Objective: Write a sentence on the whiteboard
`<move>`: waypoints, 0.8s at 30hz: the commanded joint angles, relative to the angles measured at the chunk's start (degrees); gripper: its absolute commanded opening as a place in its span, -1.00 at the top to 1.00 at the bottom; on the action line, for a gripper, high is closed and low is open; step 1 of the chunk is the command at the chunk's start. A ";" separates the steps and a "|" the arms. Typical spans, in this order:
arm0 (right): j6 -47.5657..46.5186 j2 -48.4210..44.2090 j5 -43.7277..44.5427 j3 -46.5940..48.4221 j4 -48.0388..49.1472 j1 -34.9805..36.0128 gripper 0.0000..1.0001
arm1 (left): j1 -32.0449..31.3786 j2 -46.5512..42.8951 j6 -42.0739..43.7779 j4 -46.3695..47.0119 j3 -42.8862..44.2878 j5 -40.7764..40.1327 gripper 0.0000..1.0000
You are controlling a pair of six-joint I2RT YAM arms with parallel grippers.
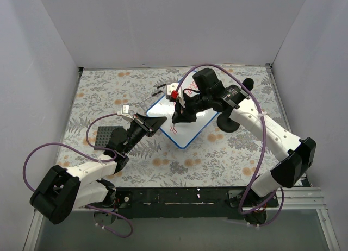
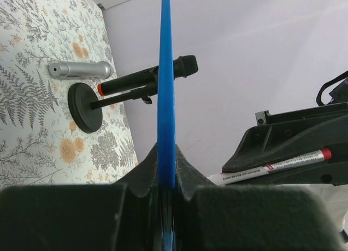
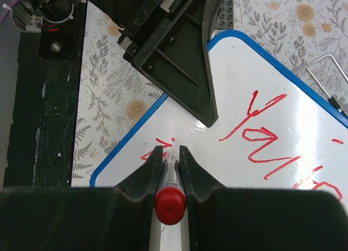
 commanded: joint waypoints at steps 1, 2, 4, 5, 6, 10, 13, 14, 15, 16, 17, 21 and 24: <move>1.42 0.34 1.73 2.40 1.72 -1.27 0.97 | 0.08 -2.79 -7.97 8.18 0.52 0.16 1.00; 1.51 0.25 1.73 2.49 1.90 -1.45 0.97 | 0.08 -2.79 -8.06 8.27 0.52 0.16 1.00; 1.42 0.08 1.73 2.32 1.72 -1.80 0.97 | 0.08 -2.70 -8.14 8.44 0.43 0.16 1.00; 1.42 -0.27 1.55 1.62 1.55 -1.71 0.97 | 0.08 -2.70 -8.06 8.53 0.52 0.16 1.00; 1.24 -0.54 1.29 1.18 1.55 -1.71 0.97 | 0.08 -2.70 -8.06 8.36 0.52 0.16 1.00; 0.28 -2.12 0.41 -1.20 0.76 -1.71 0.97 | 0.08 -3.06 -7.88 8.09 0.52 0.07 1.00; -0.78 -3.61 -0.12 -3.13 -0.12 -1.71 0.97 | 0.08 -2.97 -7.88 8.00 0.52 0.07 1.00; -1.30 -4.31 -0.21 -3.74 -0.47 -1.71 0.97 | 0.08 -2.88 -7.88 8.00 0.52 0.07 1.00; -1.48 -4.58 -0.21 -4.18 -0.65 -1.71 0.97 | 0.08 -2.88 -7.80 8.00 0.61 0.07 1.00; -1.66 -5.19 -0.12 -4.89 -0.82 -1.80 0.97 | 0.08 -2.88 -7.79 7.92 0.69 0.07 1.00; -1.74 -5.46 -0.03 -5.15 -0.83 -1.71 0.97 | 0.08 -2.79 -7.71 7.83 0.78 0.07 1.00; -1.48 -5.90 0.84 -5.07 -0.21 -1.80 0.97 | 0.08 -2.53 -7.71 8.00 0.96 0.25 1.00; 0.00 -5.29 0.85 -3.49 0.93 -2.67 0.97 | 0.08 -2.53 -7.71 8.00 1.05 0.25 1.00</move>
